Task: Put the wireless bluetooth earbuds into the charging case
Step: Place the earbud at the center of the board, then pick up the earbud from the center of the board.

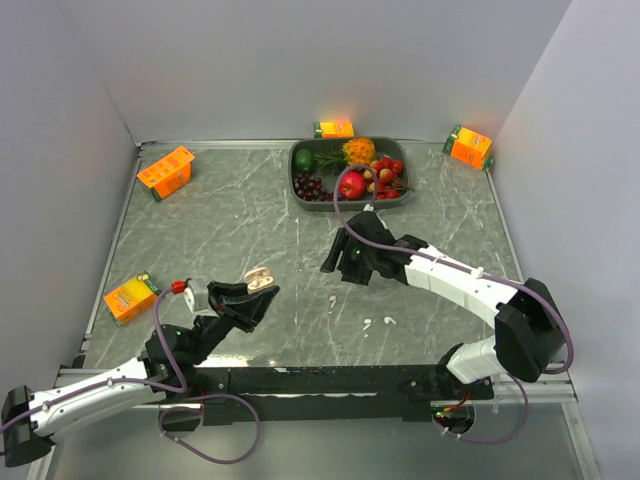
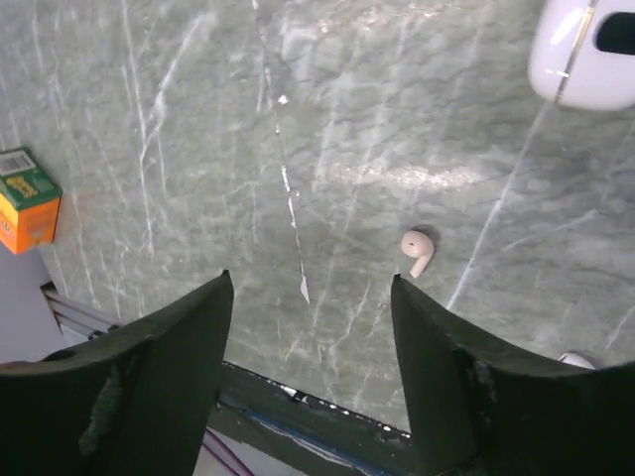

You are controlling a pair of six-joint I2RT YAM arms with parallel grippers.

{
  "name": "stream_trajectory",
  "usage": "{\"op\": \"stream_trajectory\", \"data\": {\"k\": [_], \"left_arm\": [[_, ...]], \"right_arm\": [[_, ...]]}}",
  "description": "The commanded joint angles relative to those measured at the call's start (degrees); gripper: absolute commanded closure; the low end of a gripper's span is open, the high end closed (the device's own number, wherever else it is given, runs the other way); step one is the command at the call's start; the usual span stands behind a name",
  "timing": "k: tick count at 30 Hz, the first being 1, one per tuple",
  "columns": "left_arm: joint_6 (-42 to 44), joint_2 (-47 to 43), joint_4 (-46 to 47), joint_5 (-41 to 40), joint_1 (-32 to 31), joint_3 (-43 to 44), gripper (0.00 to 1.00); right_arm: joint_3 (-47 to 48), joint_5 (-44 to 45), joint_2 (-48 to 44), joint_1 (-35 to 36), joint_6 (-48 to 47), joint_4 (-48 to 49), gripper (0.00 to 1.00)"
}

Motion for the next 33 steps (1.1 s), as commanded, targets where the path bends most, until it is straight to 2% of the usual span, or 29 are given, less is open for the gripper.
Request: {"op": "stream_trajectory", "data": {"k": [1,2,3,7,12,14,18,33], "left_arm": [[-0.48,-2.28,-0.56,0.63,-0.24,-0.86,0.99],[-0.57,-2.46,-0.30,0.37,-0.24,-1.20,0.99],[-0.66,-2.63,-0.12,0.36,-0.24,-1.38,0.99],[-0.66,-2.72,-0.21,0.63,-0.33,-1.30,0.99],[-0.57,-2.90,0.41,0.45,-0.24,-1.38,0.99],[-0.57,-2.90,0.50,0.63,-0.24,-1.56,0.99],[-1.01,-2.90,0.24,0.80,-0.32,-1.56,0.99],[-1.98,-1.93,0.67,1.15,-0.32,-2.09,0.99]], "right_arm": [[8.69,-0.56,2.43,0.34,2.46,-7.49,0.37],[10.21,-0.90,3.85,0.17,2.72,-12.39,0.42],[11.01,-2.03,5.69,-0.01,2.90,-13.31,0.49],[8.30,-6.96,7.37,-0.63,5.71,-10.69,0.53],[8.39,-8.28,12.29,-0.71,5.71,-12.97,0.58],[8.04,-7.76,12.74,-0.80,5.10,-13.06,0.57],[7.86,-8.11,14.76,-1.50,2.90,-13.41,0.46],[5.57,-10.22,20.38,-4.76,-2.72,-12.35,0.52]]}}
